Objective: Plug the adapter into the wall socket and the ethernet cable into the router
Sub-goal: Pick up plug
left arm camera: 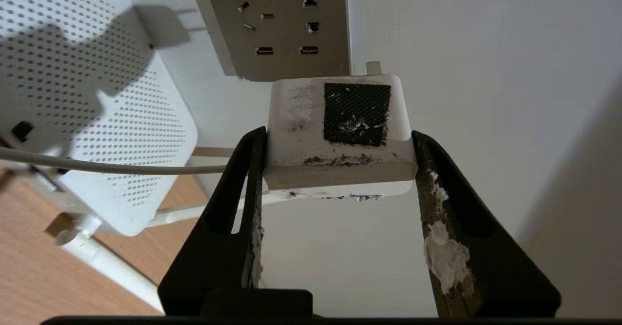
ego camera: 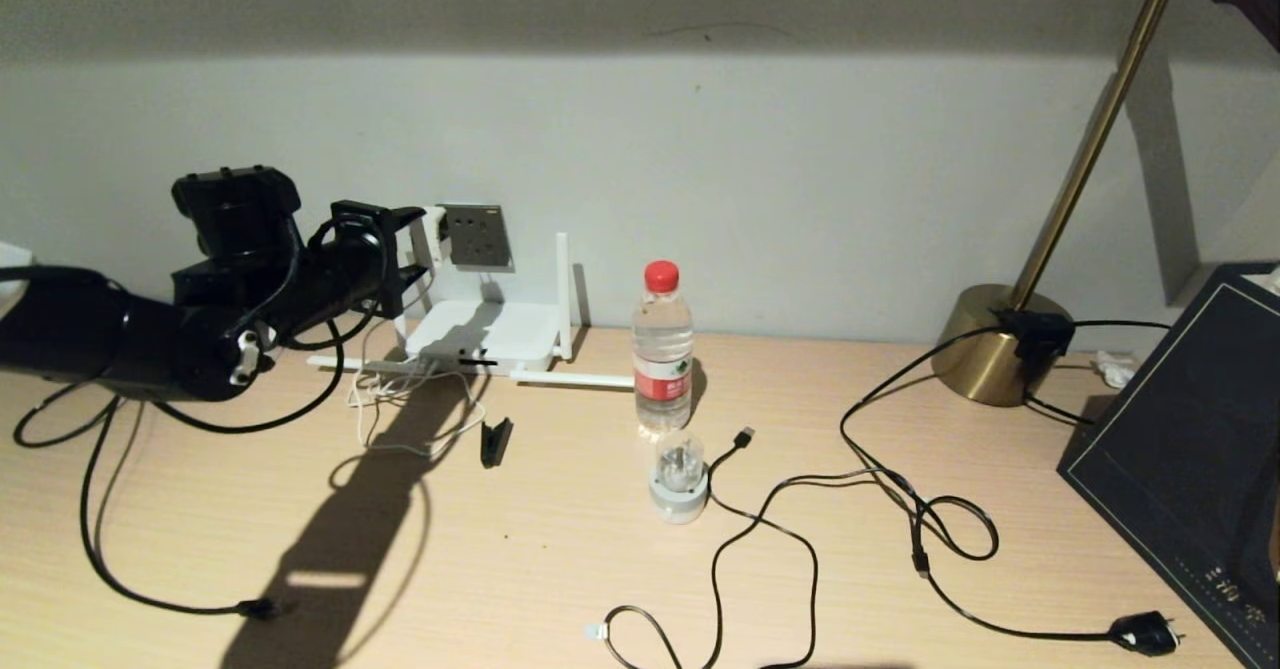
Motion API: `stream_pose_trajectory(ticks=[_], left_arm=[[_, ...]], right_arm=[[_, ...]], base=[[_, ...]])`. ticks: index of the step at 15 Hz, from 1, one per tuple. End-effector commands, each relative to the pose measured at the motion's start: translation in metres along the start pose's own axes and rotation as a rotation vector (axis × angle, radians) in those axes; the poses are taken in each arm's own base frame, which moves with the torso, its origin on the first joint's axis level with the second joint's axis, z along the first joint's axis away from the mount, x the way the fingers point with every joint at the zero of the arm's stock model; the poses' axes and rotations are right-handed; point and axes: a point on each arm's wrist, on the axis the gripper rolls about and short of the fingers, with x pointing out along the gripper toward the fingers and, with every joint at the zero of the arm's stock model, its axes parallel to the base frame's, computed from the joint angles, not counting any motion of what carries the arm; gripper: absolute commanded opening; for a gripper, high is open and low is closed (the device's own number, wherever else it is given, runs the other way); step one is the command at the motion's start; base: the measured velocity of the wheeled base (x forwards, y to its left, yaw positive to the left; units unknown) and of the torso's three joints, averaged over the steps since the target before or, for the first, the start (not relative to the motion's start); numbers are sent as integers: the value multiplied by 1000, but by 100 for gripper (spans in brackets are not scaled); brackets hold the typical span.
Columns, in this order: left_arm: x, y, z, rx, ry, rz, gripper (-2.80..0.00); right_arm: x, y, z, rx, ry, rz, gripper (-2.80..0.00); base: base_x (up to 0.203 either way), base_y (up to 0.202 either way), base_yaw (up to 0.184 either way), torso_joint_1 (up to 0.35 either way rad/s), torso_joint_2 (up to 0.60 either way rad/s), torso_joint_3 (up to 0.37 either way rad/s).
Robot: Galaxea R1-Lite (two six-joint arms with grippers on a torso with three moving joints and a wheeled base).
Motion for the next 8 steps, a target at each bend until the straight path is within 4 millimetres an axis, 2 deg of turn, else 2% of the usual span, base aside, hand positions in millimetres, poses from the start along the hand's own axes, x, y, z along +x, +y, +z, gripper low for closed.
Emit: stream_pose_trajectory(ticks=[1,5,8], left_arm=[[11,15,-2,-18,20,3,-280],[29,41,-5,-11,27,-48,-280],[31,42,-5,-8,46,-61,-280]], right_arm=[[1,0,-3,0,10,1,-280],[1,0,-3,0,10,1,-280],[1,0,-3,0,10,1,-280]], base=[[0,0,0,0,0,0],[0,0,0,0,0,0],[0,0,0,0,0,0]])
